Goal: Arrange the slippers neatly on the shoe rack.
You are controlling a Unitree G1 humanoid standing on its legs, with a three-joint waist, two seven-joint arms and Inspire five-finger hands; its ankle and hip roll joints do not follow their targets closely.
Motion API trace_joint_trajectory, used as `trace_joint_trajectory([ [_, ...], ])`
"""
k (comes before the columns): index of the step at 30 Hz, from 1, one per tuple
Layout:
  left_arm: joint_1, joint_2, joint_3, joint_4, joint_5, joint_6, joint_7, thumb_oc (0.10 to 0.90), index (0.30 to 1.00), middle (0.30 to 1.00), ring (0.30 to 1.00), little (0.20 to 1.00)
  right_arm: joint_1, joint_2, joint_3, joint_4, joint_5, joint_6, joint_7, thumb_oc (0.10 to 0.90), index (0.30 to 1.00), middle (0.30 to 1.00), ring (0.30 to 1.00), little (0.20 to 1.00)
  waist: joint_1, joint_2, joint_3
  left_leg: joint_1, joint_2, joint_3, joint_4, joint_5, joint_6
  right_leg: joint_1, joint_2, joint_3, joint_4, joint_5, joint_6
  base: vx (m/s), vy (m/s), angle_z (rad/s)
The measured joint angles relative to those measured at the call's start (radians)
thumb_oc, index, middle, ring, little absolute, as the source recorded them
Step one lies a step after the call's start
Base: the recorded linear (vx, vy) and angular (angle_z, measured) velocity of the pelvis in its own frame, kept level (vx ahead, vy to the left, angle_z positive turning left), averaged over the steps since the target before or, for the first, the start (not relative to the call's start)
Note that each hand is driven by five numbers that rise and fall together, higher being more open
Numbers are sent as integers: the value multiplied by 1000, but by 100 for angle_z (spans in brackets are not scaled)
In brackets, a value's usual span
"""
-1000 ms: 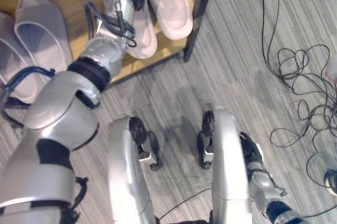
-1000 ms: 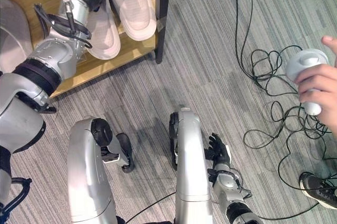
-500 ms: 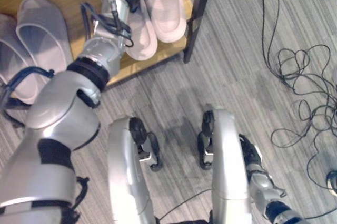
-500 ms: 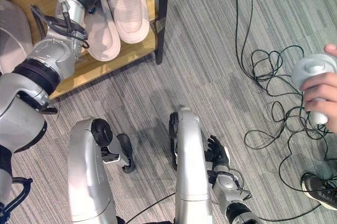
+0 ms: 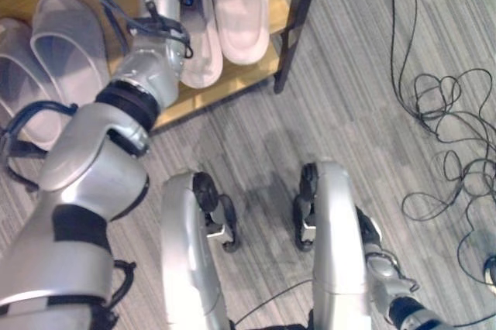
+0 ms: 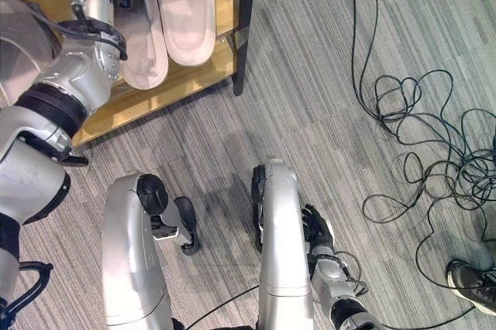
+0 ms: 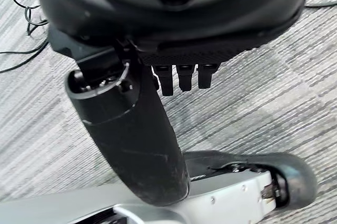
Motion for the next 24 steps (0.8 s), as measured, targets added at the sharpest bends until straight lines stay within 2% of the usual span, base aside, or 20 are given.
trace_joint_trajectory([
  [17, 4, -2, 1, -7, -3, 2, -21, 800, 900, 900, 900, 900, -5, 7, 10, 13, -4, 31, -9, 800, 900, 900, 900, 900, 1, 0, 0, 1, -5, 2, 17, 0, -1, 0, -4, 5, 23, -8, -4, 0, -4, 0],
  [21, 5, -11, 2, -3, -80, 4, -64, 800, 900, 900, 900, 900, -9, 6, 10, 13, -4, 45, -9, 800, 900, 900, 900, 900, 1, 0, 0, 2, -6, 2, 18, 0, -1, 1, -5, 5, 24, -8, -4, 0, 0, 0],
  [24, 5, -14, 2, -3, -80, 3, -65, 800, 900, 900, 900, 900, -9, 6, 9, 13, -4, 45, -9, 800, 900, 900, 900, 900, 1, 0, 0, 2, -8, 2, 18, 0, -1, 1, -5, 6, 25, -8, -4, -2, -13, 0],
])
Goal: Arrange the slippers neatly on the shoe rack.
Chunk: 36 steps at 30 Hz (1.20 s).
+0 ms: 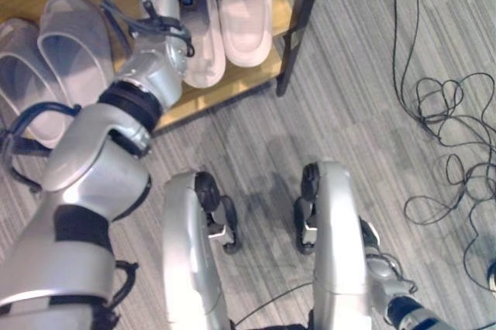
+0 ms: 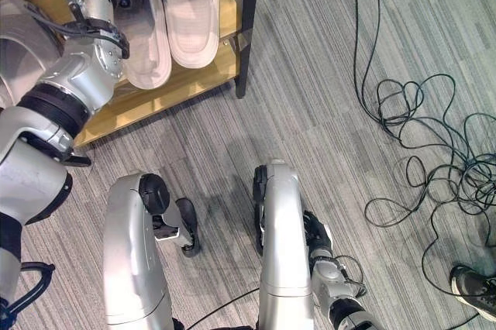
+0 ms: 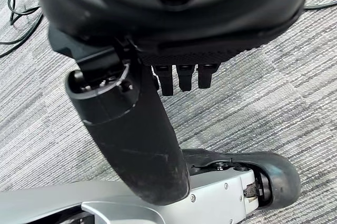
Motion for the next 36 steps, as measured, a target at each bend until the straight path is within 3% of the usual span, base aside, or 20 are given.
trace_joint_trajectory([
  [7, 8, 3, 3, -25, -27, -2, -45, 800, 900, 900, 900, 900, -1, 0, 16, 36, -38, 29, 0, 800, 900, 900, 900, 900, 21, 1, 0, 3, -8, 0, 0, 3, -6, 1, -9, 1, 11, -10, -8, 4, -24, 4],
  [19, 110, 123, 45, -289, -160, -54, -71, 800, 900, 900, 900, 900, -16, 0, 14, 38, -93, 58, -6, 800, 900, 900, 900, 900, 35, 3, -1, 3, -12, -1, 0, 0, -12, -1, -11, 1, 15, -20, -13, 1, 0, 1],
  [22, 183, 157, 120, -374, -234, -83, -86, 800, 900, 900, 900, 900, -18, 3, 9, 39, -118, 70, -9, 800, 900, 900, 900, 900, 41, 3, -1, 4, -12, -2, 0, -2, -17, -2, -10, 0, 16, -22, -17, 0, 0, 0],
  [31, 285, 242, 141, -477, -264, -93, -84, 800, 900, 900, 900, 900, -18, 15, -5, 60, -149, 79, -16, 800, 900, 900, 900, 900, 60, 6, 0, 6, -12, -4, 0, -2, -23, -1, -10, -2, 20, -25, -22, 0, 0, 0],
  [36, 393, 289, 253, -566, -265, -115, -33, 800, 900, 900, 900, 900, -17, 19, -5, 69, -155, 86, -19, 800, 900, 900, 900, 900, 79, 7, 0, 10, -12, -6, 0, -4, -32, -1, -9, -4, 22, -28, -29, 0, 0, 0],
])
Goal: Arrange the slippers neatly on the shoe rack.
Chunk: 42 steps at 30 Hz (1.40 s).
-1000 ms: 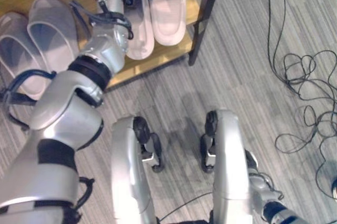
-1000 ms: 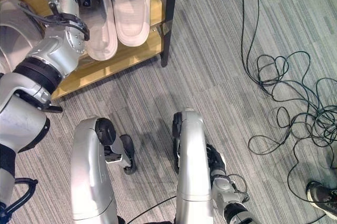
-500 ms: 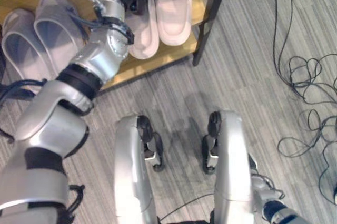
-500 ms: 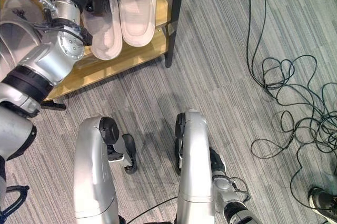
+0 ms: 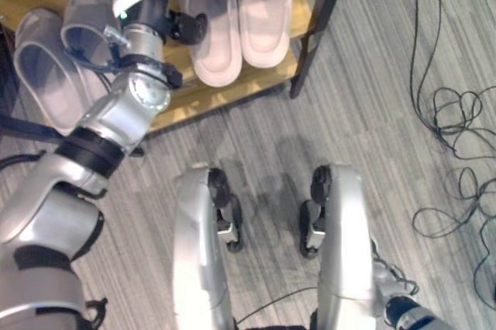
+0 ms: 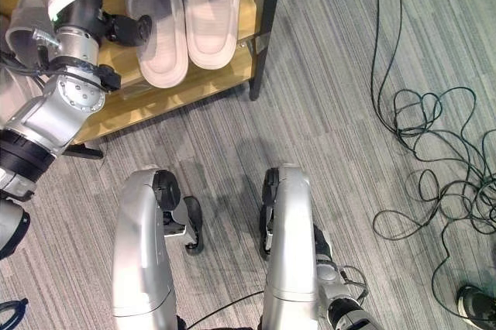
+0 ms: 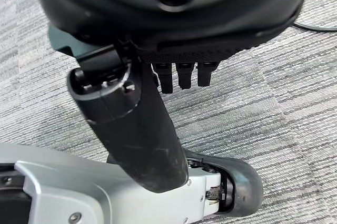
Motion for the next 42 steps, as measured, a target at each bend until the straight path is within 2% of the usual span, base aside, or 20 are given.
trace_joint_trajectory([
  [1, 51, 18, 46, -31, 3, -2, 24, 800, 900, 900, 900, 900, 1, 1, 0, -1, 0, 0, -1, 800, 900, 900, 900, 900, -2, 0, 0, 2, 1, 0, 0, -2, -4, 0, 1, 0, 1, -1, -2, 0, 0, 0],
  [5, 117, 20, 117, -35, 16, 4, 98, 800, 900, 900, 900, 900, 4, 1, 1, 1, 0, 3, -3, 800, 900, 900, 900, 900, 7, 1, 0, 4, 0, -2, 1, -3, -8, 1, 1, -1, 5, -2, -4, 0, 0, 0],
  [11, 201, 25, 176, -68, 15, -2, 99, 800, 900, 900, 900, 900, 11, 2, 0, 1, -1, 4, -2, 800, 900, 900, 900, 900, 19, 1, 0, 6, 1, -6, 5, -5, -15, 1, 3, -4, 8, -4, -9, 0, 0, 0],
  [18, 300, 22, 174, -134, 38, -4, 75, 800, 900, 900, 900, 900, 21, 8, 1, 2, -3, 2, -1, 800, 900, 900, 900, 900, 23, 2, 0, 5, 0, -14, 13, -7, -18, 3, 3, -11, 15, -6, -13, 0, 0, 0],
  [22, 305, 16, 173, -167, 89, -20, 55, 800, 900, 900, 900, 900, 28, 14, 0, 2, -31, -1, 0, 800, 900, 900, 900, 900, 21, 3, 0, 5, 0, -15, 13, -7, -19, 3, 3, -12, 15, -6, -14, 0, 0, 0],
  [34, 309, 1, 167, -188, 91, -37, 10, 800, 900, 900, 900, 900, 29, 23, 0, 5, -40, -2, 0, 800, 900, 900, 900, 900, 19, 4, 1, 6, 0, -18, 13, -8, -24, 3, 3, -15, 17, -9, -20, 0, 0, 0],
  [39, 306, -41, 146, -185, 86, -38, -13, 800, 900, 900, 900, 900, 33, 19, 0, 5, -40, -2, 0, 800, 900, 900, 900, 900, 21, 10, 1, 6, -3, -18, 14, -7, -26, 5, 0, -15, 19, -10, -21, 0, 0, 0],
  [42, 306, -94, 135, -180, 77, -38, -14, 800, 900, 900, 900, 900, 36, 16, 0, 6, -40, -2, 0, 800, 900, 900, 900, 900, 21, 19, 1, 6, -7, -19, 14, -7, -27, 6, -1, -15, 19, -10, -20, 0, 0, 0],
])
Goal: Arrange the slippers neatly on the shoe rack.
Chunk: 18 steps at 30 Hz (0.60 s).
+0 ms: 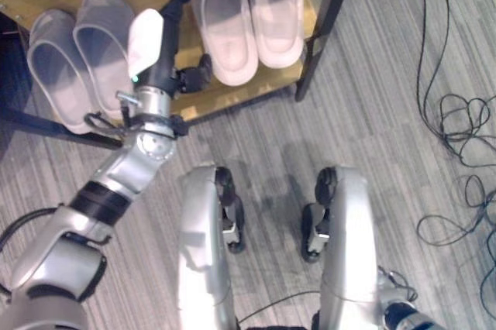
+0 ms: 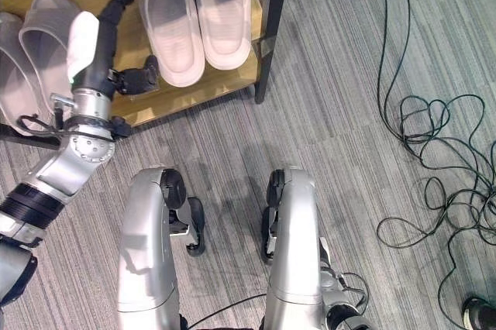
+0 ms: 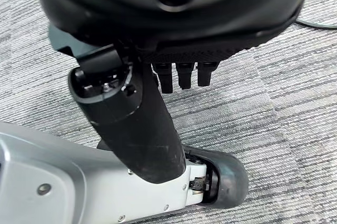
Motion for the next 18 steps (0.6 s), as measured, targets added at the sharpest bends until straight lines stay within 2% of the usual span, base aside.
trace_joint_trajectory([
  [9, -19, -95, -10, 41, -5, 20, 13, 800, 900, 900, 900, 900, 2, -6, 9, -1, 0, 4, 5, 800, 900, 900, 900, 900, -5, 1, 0, 3, -3, -2, 5, 2, -2, 5, -3, 0, 7, -1, 0, 0, 0, 0],
  [18, -38, -64, -7, 47, -2, 23, 12, 800, 900, 900, 900, 900, 1, -7, 18, 1, 0, 3, 9, 800, 900, 900, 900, 900, -13, 0, 0, 3, -5, -1, 8, 2, -2, 7, -4, 1, 10, -4, 6, 0, 0, 0],
])
